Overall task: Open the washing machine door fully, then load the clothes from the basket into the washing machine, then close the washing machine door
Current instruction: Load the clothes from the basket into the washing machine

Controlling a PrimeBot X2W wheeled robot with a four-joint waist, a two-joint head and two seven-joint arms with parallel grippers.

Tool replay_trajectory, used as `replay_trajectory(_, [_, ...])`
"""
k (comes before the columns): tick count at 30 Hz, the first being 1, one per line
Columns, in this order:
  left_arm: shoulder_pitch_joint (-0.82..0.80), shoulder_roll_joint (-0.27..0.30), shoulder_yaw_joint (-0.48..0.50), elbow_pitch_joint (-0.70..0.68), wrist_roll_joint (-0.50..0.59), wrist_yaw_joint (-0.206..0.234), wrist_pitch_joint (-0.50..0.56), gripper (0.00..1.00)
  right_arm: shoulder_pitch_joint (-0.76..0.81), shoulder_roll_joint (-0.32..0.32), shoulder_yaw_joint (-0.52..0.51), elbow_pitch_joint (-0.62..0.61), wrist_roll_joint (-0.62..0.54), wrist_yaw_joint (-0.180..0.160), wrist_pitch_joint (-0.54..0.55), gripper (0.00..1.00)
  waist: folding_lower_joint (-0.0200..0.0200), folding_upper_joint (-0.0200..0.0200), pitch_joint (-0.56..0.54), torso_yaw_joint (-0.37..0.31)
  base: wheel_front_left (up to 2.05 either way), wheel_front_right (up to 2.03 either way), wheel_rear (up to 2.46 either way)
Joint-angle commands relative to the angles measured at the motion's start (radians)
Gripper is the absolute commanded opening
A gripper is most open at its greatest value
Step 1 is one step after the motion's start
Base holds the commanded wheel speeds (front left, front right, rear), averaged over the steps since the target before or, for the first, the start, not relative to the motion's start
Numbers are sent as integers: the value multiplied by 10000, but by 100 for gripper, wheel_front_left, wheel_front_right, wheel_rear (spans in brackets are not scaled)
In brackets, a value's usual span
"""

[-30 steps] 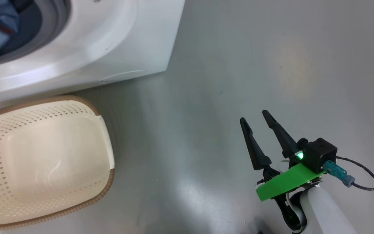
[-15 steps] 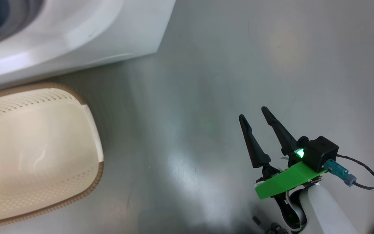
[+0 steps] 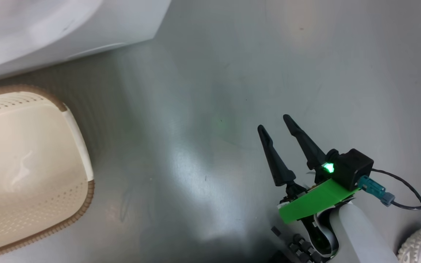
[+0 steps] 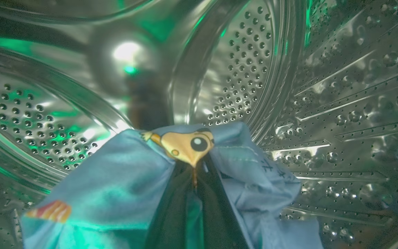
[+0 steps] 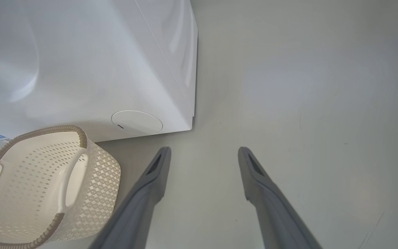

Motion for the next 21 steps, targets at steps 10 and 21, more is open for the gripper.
replay_trajectory(10, [-1067,977,-545,332,-505,-24,-42,0,269,38,483,-294,307,16,-48,100,0,0,539,-289,0,0,0])
replay_trajectory(21, [-1454,1283,-1692,1075,-1609,-24,788,0,212,38,538,-254,401,16,-48,100,0,0,729,-278,0,0,0])
